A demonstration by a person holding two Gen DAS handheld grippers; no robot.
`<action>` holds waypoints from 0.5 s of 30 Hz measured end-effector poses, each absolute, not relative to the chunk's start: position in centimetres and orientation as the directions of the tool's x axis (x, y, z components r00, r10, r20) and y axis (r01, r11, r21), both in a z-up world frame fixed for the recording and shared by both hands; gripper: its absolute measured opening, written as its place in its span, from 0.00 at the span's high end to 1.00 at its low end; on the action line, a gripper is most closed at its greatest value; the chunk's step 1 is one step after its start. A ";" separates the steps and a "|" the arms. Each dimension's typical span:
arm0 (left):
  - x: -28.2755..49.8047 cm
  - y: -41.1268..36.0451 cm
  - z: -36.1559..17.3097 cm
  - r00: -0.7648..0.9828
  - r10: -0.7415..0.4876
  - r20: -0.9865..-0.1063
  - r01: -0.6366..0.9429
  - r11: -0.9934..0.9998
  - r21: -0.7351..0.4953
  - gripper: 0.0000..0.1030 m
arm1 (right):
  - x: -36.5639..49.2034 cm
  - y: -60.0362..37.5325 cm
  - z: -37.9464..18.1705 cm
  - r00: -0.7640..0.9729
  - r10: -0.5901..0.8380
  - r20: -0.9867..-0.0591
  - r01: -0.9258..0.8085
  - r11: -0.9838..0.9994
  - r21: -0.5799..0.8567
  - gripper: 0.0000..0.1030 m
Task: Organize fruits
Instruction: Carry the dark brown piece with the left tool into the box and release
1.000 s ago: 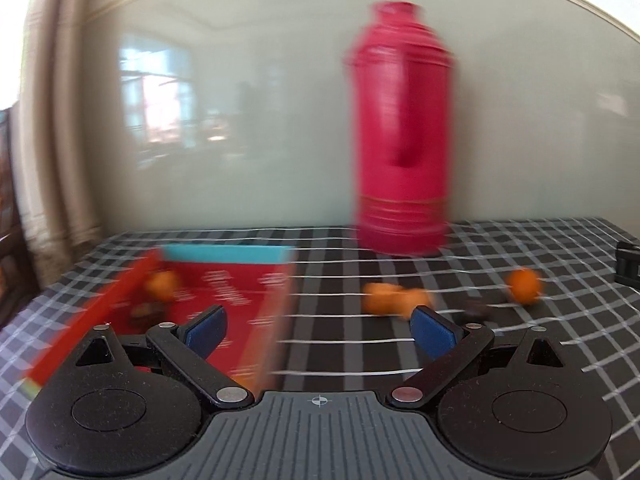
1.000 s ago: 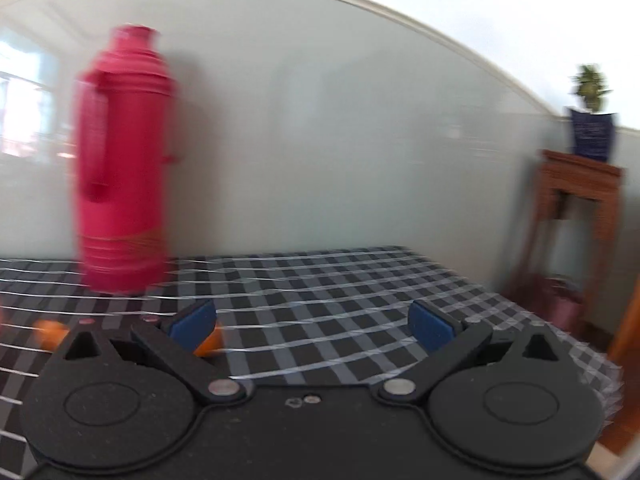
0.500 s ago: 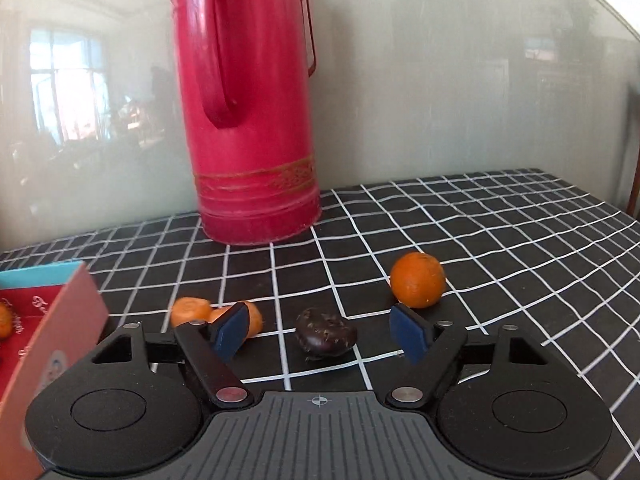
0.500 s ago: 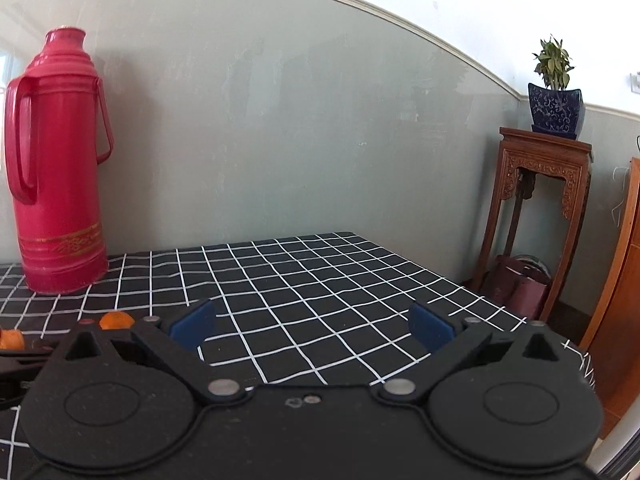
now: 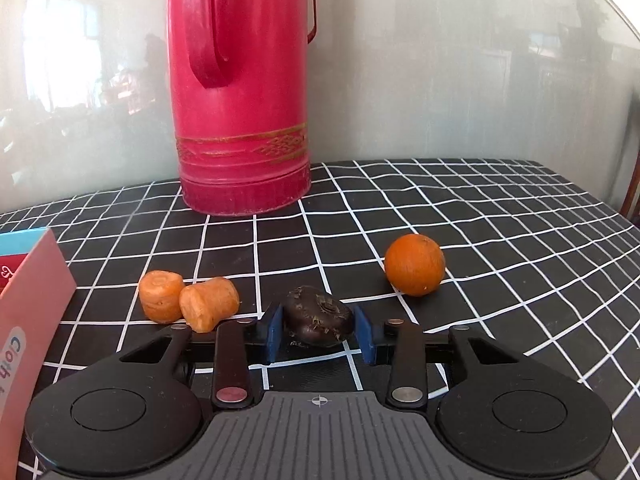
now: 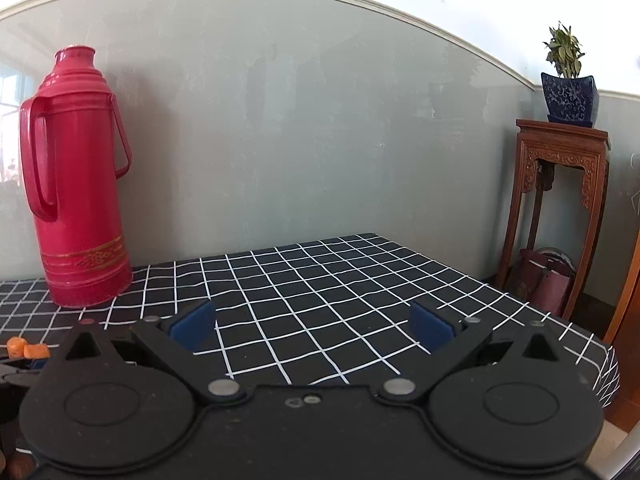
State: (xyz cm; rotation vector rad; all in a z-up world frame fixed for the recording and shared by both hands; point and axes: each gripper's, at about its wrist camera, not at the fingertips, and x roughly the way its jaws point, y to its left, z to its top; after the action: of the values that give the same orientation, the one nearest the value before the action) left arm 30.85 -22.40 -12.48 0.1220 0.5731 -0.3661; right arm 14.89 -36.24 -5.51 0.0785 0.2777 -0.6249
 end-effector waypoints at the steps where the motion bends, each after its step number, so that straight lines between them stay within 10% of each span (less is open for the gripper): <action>1: 30.6 -22.2 -12.3 0.783 -0.302 -0.544 0.367 0.930 0.012 0.63 | 14.9 -36.3 -5.5 0.778 -0.562 -0.281 0.585 0.811 -0.003 0.06; 15: 27.3 -11.5 -7.2 0.888 -0.081 -0.453 0.119 0.991 0.055 0.63 | 15.9 -32.9 -5.4 0.818 -0.507 -0.271 0.519 0.854 -0.030 0.06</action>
State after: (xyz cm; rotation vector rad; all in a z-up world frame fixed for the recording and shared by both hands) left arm 27.26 -11.52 -7.19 0.0817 0.4671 -0.1040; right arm 15.92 -32.86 -5.41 0.0457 0.2755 -0.5469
